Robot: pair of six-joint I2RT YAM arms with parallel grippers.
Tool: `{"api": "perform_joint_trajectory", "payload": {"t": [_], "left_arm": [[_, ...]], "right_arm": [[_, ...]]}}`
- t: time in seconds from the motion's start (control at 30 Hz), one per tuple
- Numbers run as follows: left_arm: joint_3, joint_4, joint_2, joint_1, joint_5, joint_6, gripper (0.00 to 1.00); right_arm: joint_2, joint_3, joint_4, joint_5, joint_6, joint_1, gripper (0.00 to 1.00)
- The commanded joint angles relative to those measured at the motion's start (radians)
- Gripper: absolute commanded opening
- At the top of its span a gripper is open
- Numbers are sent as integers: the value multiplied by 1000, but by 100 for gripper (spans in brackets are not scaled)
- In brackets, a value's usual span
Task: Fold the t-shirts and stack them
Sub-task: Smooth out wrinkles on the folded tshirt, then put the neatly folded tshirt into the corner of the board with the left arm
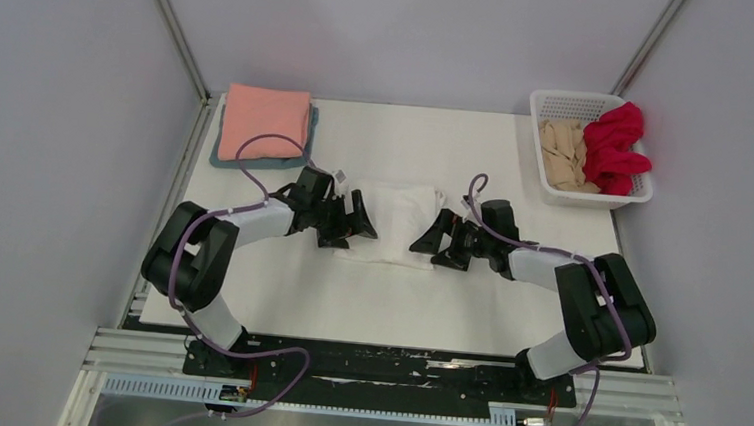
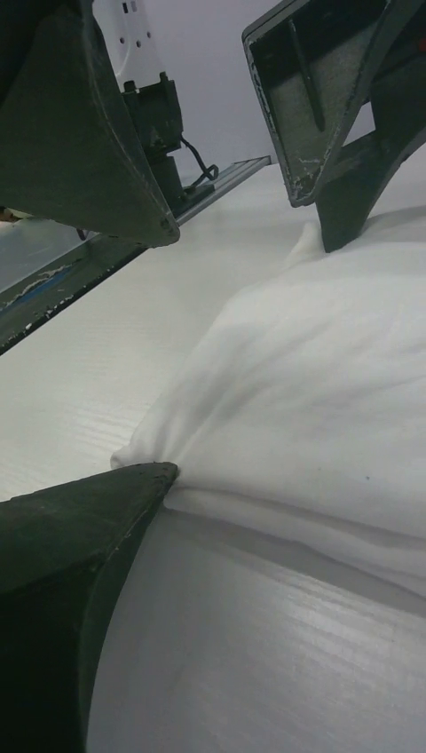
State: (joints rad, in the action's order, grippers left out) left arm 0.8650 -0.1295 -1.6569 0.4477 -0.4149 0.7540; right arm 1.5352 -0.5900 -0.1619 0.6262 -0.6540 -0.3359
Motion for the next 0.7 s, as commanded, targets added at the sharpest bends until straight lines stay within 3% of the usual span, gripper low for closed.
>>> {"api": "perform_joint_trajectory", "payload": {"t": [0.0, 0.23, 0.4, 0.53, 0.67], "left_arm": [[-51, 16, 4, -11, 69, 2, 100], [0, -37, 141, -13, 89, -28, 100], [34, -143, 222, -28, 328, -56, 100], [83, -175, 153, -69, 423, -70, 100], [220, -226, -38, -90, 428, -96, 100]], "right_arm": [[26, 45, -44, -39, -6, 37, 100], [-109, 2, 52, -80, 33, 39, 100], [-331, -24, 262, -321, 73, 40, 100], [-489, -21, 362, -485, 92, 40, 100], [-595, -8, 407, -528, 111, 40, 100]]}}
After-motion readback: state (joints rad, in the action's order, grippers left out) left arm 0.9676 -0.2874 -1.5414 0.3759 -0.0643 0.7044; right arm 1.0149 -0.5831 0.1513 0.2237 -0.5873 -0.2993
